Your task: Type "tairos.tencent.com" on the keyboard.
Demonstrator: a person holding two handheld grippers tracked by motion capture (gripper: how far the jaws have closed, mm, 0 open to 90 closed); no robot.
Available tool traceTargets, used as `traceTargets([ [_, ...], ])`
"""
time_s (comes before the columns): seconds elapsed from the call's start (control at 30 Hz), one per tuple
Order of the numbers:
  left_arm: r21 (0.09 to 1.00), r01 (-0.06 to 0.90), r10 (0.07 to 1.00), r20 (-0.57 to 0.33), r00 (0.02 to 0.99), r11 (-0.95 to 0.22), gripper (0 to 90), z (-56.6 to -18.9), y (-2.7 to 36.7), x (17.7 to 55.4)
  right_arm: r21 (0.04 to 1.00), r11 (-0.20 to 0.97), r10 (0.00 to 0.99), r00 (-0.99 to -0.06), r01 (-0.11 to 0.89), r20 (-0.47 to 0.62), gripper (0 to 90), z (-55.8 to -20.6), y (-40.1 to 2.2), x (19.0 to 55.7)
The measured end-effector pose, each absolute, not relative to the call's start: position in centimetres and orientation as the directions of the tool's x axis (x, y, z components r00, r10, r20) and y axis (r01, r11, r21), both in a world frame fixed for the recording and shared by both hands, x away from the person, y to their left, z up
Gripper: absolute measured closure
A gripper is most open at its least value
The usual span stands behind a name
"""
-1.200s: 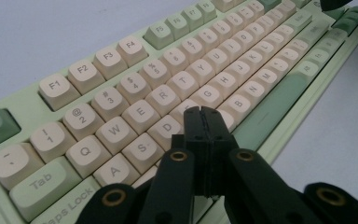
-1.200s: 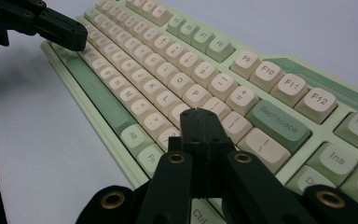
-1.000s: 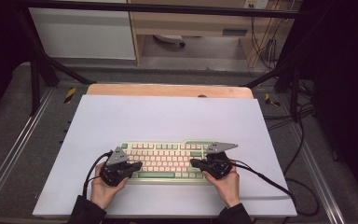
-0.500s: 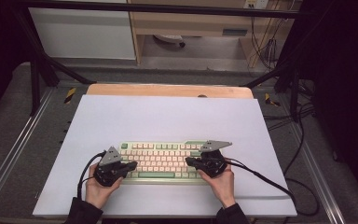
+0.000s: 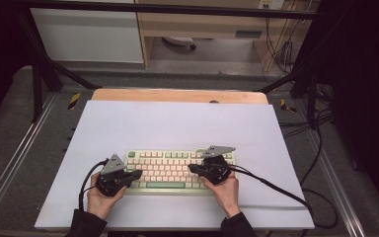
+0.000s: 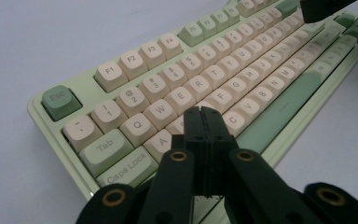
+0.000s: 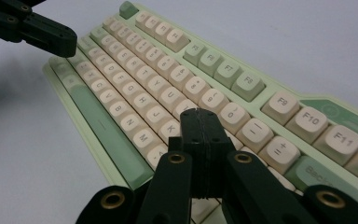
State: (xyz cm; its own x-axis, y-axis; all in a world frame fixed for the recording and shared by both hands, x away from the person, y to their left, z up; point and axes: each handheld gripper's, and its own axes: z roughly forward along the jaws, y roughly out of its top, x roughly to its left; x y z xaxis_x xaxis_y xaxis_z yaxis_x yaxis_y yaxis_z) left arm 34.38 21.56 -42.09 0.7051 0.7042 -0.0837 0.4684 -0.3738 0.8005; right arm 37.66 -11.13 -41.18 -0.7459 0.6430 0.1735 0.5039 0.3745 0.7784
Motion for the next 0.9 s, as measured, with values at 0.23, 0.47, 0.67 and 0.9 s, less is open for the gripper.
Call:
traceTargets([
  [0.23,0.799,0.472,0.707,-0.086,0.702,-0.372,90.0,-42.2,21.7,34.5,0.776,0.375,0.647,-0.743,0.507,0.172,90.0,-41.3,-10.2,38.3],
  [0.47,0.801,0.473,0.707,-0.089,0.701,-0.368,90.0,-42.1,21.8,34.5,0.775,0.368,0.654,-0.735,0.514,0.178,90.0,-41.5,-9.3,39.1],
  [0.67,0.801,0.472,0.708,-0.089,0.701,-0.367,90.0,-42.2,21.8,34.5,0.769,0.371,0.661,-0.73,0.52,0.174,90.0,-41.8,-8.8,39.7],
  [0.9,0.802,0.473,0.708,-0.09,0.7,-0.366,90.0,-42.1,21.9,34.5,0.758,0.373,0.668,-0.722,0.535,0.182,90.0,-42.3,-8.6,40.2],
])
